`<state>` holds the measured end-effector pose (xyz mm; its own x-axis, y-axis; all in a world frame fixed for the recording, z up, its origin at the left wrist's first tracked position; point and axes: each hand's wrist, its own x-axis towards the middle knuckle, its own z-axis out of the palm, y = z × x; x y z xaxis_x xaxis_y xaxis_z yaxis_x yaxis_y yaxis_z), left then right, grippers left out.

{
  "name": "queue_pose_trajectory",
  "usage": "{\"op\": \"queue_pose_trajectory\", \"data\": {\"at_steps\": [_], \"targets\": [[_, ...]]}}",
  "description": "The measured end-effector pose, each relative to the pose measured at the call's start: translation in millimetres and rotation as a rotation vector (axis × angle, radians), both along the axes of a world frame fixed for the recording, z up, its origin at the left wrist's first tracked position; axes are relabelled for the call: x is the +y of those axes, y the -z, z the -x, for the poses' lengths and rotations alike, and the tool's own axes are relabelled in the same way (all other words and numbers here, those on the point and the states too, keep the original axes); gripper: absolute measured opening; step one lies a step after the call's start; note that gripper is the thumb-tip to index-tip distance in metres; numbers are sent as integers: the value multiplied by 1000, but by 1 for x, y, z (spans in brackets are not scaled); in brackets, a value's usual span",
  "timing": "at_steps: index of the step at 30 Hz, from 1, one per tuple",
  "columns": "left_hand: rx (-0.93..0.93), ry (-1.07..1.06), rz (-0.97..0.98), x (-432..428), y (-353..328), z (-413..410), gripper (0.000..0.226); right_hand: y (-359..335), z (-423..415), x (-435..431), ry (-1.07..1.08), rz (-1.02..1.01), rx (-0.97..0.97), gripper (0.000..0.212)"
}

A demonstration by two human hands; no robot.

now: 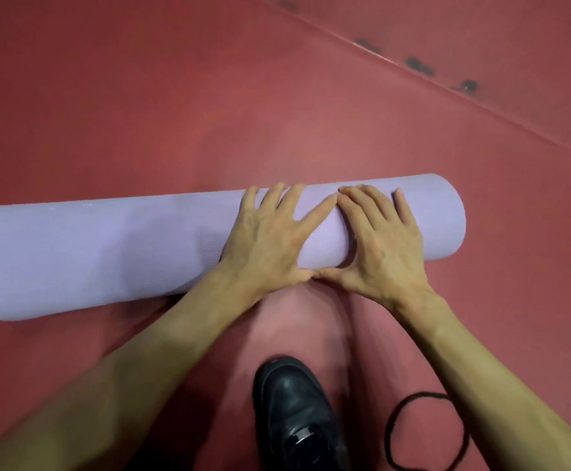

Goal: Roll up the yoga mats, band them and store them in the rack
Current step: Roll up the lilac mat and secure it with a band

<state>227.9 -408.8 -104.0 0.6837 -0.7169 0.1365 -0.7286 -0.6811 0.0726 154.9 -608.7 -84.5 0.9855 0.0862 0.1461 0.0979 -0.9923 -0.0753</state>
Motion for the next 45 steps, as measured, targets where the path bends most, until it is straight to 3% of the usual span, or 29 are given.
{"op": "queue_pose_trajectory", "data": {"at_steps": [7,12,17,27,35,39,45], "targets": [[25,333,82,-46,-4,27,106,-3,88,-21,239,-35,-44,105],[93,559,-42,-101,-14,87,112,-2,185,-36,478,-11,15,107],[104,562,46,-113,-7,99,100,2,201,-48,444,-8,32,105],[77,564,1,-102,-1,110,107,11,215,-30,499,21,18,108],[42,559,-41,-112,-2,101,115,24,238,-20,333,-61,-72,77],[46,556,-10,-106,2,106,114,37,272,-10,177,-8,32,73],[13,553,18,-88,9,126,117,42,307,-28,-70,57,188,46]]}}
